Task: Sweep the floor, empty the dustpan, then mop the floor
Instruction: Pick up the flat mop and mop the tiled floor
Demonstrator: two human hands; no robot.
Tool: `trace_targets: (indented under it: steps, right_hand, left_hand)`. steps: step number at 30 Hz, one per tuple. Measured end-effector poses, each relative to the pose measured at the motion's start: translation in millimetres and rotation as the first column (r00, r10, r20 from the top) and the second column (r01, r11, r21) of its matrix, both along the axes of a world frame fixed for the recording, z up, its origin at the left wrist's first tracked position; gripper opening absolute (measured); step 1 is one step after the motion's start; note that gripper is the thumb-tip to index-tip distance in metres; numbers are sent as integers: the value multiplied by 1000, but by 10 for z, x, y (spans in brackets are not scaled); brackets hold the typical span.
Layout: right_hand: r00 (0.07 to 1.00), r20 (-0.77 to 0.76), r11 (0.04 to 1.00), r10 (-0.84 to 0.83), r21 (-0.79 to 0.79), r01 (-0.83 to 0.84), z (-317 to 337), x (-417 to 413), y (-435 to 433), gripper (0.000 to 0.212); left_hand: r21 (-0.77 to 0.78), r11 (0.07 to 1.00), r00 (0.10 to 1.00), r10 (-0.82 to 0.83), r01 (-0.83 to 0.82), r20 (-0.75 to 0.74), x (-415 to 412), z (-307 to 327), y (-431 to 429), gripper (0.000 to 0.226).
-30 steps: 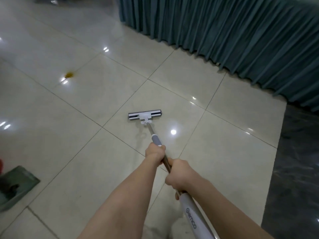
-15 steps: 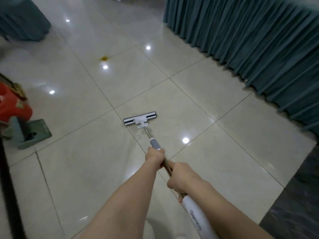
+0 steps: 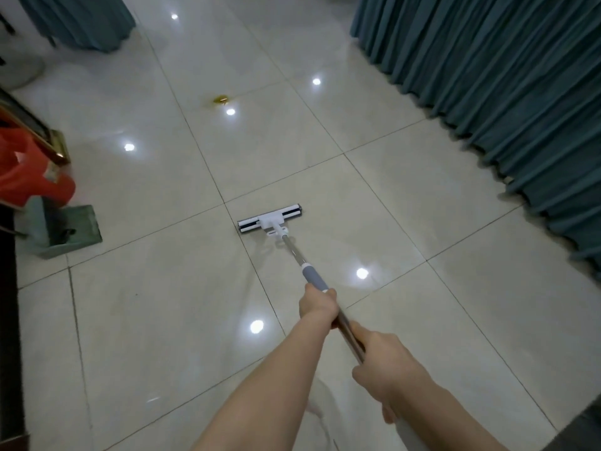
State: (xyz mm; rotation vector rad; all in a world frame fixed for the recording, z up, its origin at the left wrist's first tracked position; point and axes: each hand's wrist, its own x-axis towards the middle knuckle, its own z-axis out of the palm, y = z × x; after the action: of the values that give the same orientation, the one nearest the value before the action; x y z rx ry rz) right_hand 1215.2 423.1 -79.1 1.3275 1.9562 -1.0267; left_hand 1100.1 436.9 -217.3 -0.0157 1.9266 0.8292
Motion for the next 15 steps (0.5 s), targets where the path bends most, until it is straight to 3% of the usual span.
trace_targets:
  steps: [10, 15]
  right_hand:
    - [996, -89, 1000, 29, 3, -29, 48, -1049, 1362, 67]
    - [994, -97, 999, 44, 1, -44, 36, -1665, 2030, 65]
  left_hand:
    - [-54, 998, 999, 21, -24, -43, -1112, 26, 1305, 22]
    - [-57, 990, 992, 127, -127, 8, -1726, 69, 1928, 20]
